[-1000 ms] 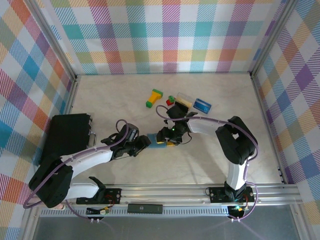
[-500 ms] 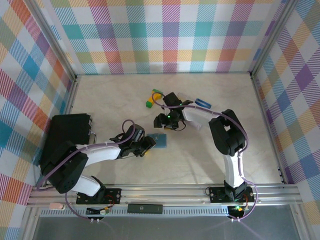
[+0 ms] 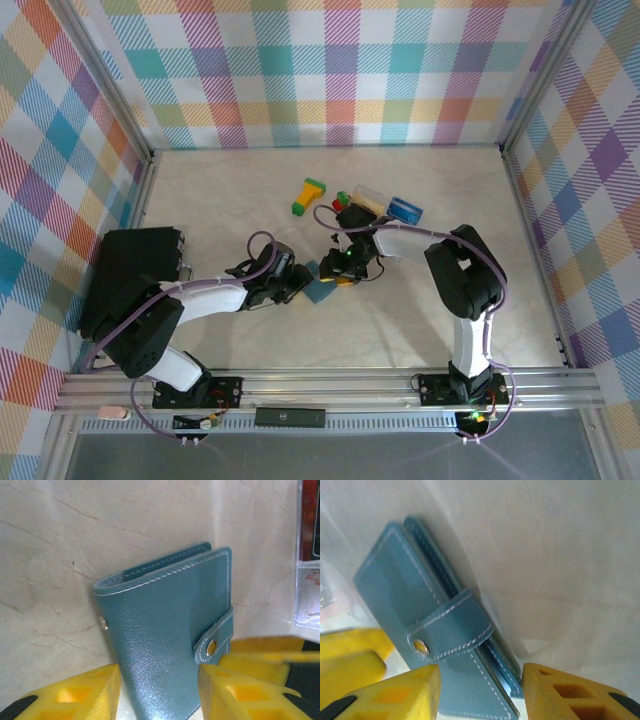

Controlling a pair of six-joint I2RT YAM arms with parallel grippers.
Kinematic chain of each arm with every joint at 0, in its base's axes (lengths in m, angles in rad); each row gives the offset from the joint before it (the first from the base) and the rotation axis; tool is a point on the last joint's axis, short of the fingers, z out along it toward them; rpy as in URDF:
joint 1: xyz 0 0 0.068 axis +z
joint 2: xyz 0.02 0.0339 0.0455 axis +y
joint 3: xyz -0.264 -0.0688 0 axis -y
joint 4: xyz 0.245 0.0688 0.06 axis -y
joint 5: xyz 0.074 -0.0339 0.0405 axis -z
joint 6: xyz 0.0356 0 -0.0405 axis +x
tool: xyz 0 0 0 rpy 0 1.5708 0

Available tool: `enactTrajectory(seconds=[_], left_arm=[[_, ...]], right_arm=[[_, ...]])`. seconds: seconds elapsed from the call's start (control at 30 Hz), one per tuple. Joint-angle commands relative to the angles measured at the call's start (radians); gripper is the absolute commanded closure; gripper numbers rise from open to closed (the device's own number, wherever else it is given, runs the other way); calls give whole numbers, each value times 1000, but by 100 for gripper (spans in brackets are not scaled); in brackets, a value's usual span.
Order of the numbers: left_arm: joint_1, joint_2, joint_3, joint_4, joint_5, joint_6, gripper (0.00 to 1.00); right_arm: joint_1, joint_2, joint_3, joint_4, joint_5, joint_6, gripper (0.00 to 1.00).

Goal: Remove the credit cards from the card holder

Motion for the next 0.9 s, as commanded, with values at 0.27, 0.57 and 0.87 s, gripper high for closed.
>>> enactTrajectory(seconds=[0.27, 0.57, 0.87], left_arm=[[-4, 10, -21, 43, 10, -8, 53], [-4, 15, -42, 32, 21, -23, 55], [-3, 68, -11, 115, 82, 25, 60]], right_arm=[[6, -24, -20, -6, 40, 35, 60], [6, 12, -32, -17, 106, 58, 67], [6, 31, -43, -10, 110, 81, 70]])
